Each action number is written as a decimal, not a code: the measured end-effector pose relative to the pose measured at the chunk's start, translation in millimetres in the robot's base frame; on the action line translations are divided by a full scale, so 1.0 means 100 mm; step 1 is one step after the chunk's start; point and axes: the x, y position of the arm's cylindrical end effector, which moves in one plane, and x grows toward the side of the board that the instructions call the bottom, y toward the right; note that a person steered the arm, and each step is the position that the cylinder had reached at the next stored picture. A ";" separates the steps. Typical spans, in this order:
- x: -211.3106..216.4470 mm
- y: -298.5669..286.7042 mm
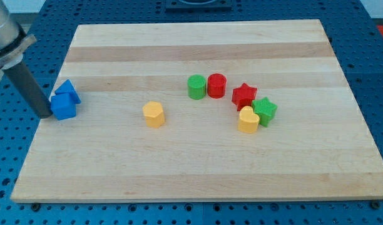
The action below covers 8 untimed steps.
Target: Place the blue cube below the blue triangle
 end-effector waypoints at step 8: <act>0.30 0.35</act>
